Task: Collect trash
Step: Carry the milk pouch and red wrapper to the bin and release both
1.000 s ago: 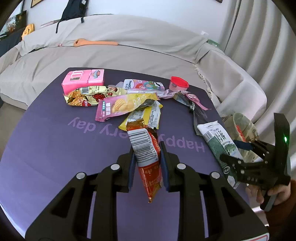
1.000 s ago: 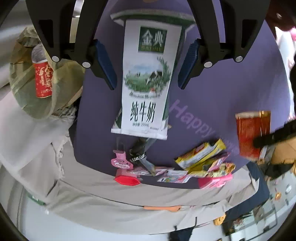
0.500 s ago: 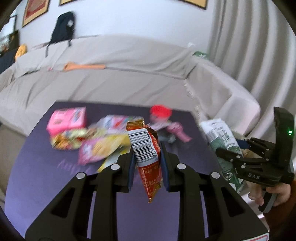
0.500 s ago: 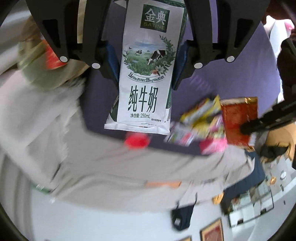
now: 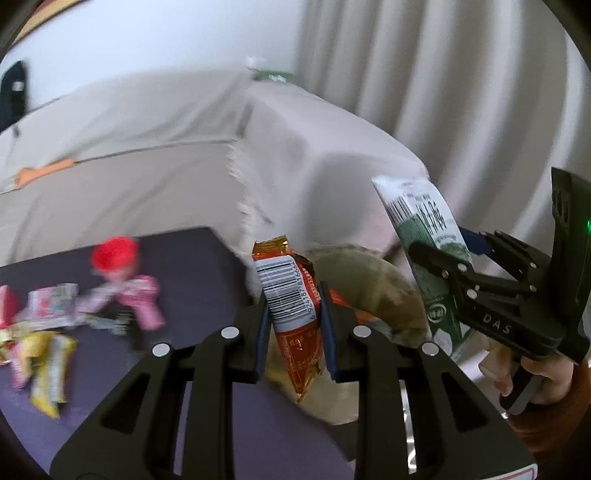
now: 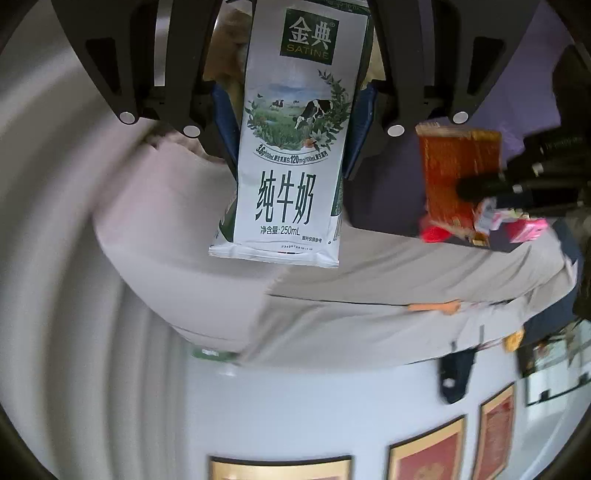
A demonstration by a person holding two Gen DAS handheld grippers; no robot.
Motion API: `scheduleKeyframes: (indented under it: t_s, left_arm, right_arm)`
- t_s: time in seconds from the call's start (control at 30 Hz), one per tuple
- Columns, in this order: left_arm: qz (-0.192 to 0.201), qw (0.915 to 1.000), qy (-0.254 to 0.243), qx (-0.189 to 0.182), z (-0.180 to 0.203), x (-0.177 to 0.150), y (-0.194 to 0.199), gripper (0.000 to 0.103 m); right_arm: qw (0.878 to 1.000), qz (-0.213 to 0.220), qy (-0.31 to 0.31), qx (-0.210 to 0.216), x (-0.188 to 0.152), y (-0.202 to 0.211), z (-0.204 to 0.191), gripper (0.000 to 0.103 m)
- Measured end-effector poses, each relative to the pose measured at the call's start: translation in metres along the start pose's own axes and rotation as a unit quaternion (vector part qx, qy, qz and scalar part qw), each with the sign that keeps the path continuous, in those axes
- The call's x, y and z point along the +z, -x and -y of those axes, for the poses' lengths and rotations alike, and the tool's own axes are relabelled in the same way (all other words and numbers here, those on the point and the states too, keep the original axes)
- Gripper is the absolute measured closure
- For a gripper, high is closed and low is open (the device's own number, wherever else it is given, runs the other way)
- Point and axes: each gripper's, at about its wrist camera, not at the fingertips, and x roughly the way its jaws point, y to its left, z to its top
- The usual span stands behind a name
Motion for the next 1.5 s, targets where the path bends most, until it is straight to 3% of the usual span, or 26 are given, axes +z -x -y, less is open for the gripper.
scheduleKeyframes:
  t_s: [0.27, 0.43, 0.6, 0.73, 0.83, 1.17, 1.4, 1.5]
  left_arm:
    - [-0.046, 0.9983, -0.021, -0.028, 0.045, -0.003, -0.053, 0.080]
    - [-0.060, 0.9974, -0.013, -0.037, 0.050, -0.004, -0.068, 0.080]
    - [-0.076, 0.9932, 0.022, -0.086, 0.040, -0.004, -0.089, 0.079]
    - [-0.084, 0.9885, 0.043, -0.118, 0.030, -0.005, -0.099, 0.058]
    - [-0.071, 0.9903, 0.045, -0.110, 0.023, -0.004, -0.094, 0.051]
    - [-0.047, 0.9952, 0.078, -0.035, -0.025, -0.010, -0.056, 0.051]
    - [-0.040, 0.9949, 0.091, -0.012, -0.052, -0.028, -0.029, 0.051]
    - [-0.040, 0.9940, 0.101, -0.010, -0.064, -0.037, -0.021, 0.051]
  right_arm:
    - [0.998, -0.007, -0.049, -0.027, -0.027, -0.001, 0.062, 0.053]
    - [0.997, -0.008, -0.069, -0.030, -0.033, -0.008, 0.079, 0.053]
    - [0.996, -0.007, -0.082, -0.029, -0.036, -0.013, 0.087, 0.053]
    - [0.996, -0.008, -0.084, -0.030, -0.037, -0.015, 0.090, 0.053]
    - [0.996, -0.010, -0.085, -0.027, -0.038, -0.017, 0.088, 0.053]
    - [0.998, -0.014, -0.059, 0.006, -0.034, -0.039, 0.049, 0.053]
    - [0.999, -0.019, -0.020, -0.021, -0.040, -0.063, 0.017, 0.053]
    - [0.999, -0.033, -0.025, -0.013, -0.045, -0.071, 0.014, 0.053]
